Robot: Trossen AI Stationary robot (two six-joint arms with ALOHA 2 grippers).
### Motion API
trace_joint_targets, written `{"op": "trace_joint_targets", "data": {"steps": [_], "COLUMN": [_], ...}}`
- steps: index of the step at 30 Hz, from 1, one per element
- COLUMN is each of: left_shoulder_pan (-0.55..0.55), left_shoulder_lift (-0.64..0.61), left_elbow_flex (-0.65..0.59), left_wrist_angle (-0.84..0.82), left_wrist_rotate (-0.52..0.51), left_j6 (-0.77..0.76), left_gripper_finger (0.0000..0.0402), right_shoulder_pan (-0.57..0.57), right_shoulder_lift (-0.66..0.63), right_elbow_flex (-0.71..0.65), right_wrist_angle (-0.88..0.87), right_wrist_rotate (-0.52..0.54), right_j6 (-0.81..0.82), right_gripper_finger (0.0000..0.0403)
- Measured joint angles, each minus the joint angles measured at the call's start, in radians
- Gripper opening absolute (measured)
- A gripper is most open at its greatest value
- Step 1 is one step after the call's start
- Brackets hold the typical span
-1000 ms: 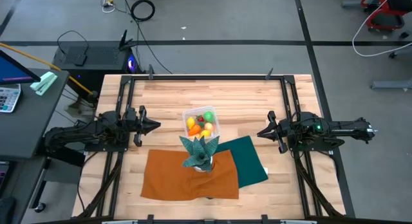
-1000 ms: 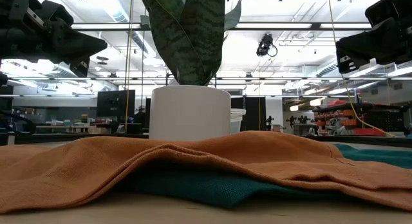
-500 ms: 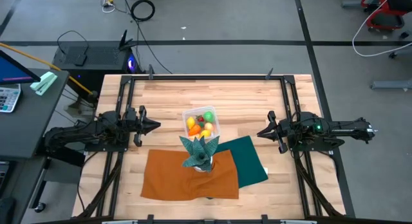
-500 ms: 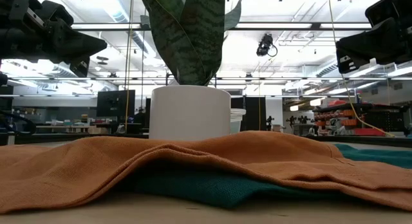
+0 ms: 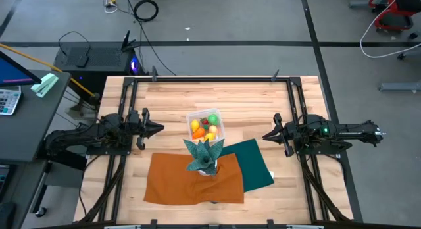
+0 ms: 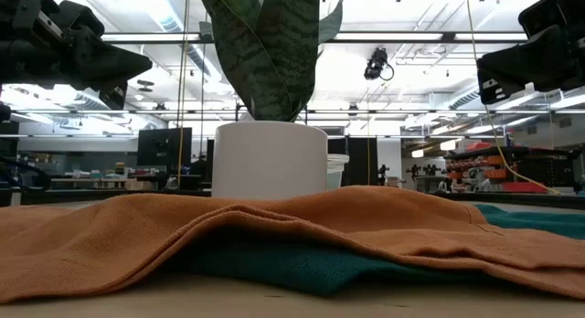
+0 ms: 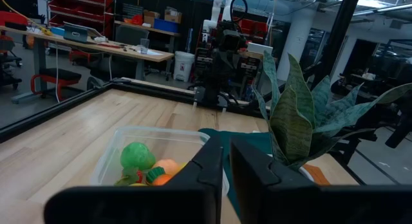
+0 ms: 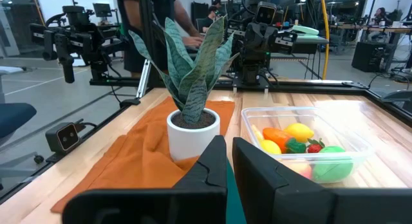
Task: Pick and placing Produce into tupperware
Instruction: Return to Home Position
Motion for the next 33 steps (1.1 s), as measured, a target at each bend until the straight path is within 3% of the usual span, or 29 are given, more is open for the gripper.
{"op": "trace_joint_targets", "data": {"steps": [33], "left_shoulder_pan": [0.0], "left_shoulder_lift": [0.0], "left_elbow_flex": [0.0], "left_wrist_angle": [0.0], "left_wrist_rotate": [0.0], "left_j6": [0.0], "left_gripper_finger": [0.004], "right_shoulder_pan": [0.0], "right_shoulder_lift": [0.0], "right_elbow_flex": [0.0], "right_wrist_angle": [0.0], "right_wrist_rotate": [0.0], "right_j6": [0.0], "right_gripper_finger": [0.0]}}
